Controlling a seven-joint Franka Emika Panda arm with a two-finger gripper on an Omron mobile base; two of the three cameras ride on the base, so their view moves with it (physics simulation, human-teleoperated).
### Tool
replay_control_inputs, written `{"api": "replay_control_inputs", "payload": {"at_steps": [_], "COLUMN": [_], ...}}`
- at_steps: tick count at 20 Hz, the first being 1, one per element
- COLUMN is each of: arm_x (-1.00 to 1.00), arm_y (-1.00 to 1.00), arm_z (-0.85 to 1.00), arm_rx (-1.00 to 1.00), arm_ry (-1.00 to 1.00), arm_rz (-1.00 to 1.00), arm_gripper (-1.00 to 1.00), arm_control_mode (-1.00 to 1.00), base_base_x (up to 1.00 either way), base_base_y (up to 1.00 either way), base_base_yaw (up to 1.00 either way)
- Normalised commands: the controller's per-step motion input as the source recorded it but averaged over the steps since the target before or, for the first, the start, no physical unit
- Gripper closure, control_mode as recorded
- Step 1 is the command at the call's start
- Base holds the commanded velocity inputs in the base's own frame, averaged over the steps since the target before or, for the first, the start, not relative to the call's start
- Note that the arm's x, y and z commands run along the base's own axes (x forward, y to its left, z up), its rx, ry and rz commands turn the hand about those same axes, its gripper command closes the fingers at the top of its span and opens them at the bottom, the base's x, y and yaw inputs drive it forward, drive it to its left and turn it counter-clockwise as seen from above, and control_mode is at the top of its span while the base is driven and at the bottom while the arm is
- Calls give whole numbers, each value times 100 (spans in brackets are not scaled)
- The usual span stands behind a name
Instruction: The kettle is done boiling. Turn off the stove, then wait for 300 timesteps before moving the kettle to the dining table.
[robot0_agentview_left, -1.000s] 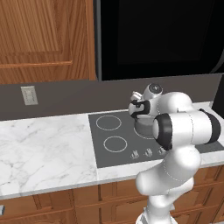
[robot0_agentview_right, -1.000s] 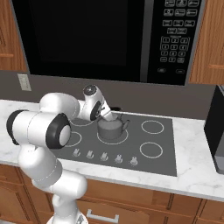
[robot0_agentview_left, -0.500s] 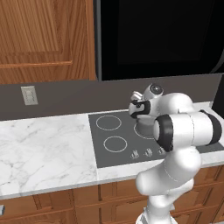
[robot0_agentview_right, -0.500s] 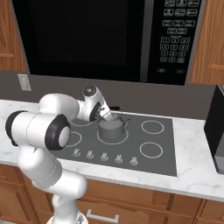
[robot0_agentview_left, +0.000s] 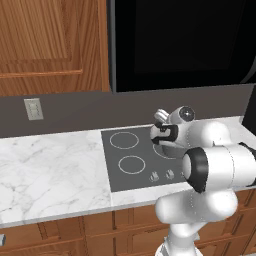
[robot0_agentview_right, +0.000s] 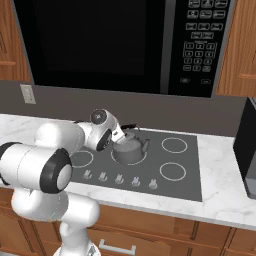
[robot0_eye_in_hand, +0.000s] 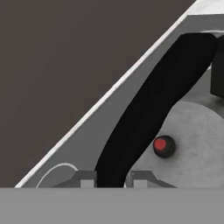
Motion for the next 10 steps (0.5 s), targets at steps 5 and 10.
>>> {"api": "replay_control_inputs", "payload": {"at_steps": [5,10], "arm_x": [-33,-20], "arm_y": [-1,0], "arm_z": [36,47], "arm_rx": [0,0], "arm_ry": [-9,-7], "arm_rz": [-1,-2], "arm_gripper": [100,100], "arm_control_mode": [-100,-100], "base_base_x": [0,0], "base_base_y": [0,0], "base_base_yaw": [0,0]}}
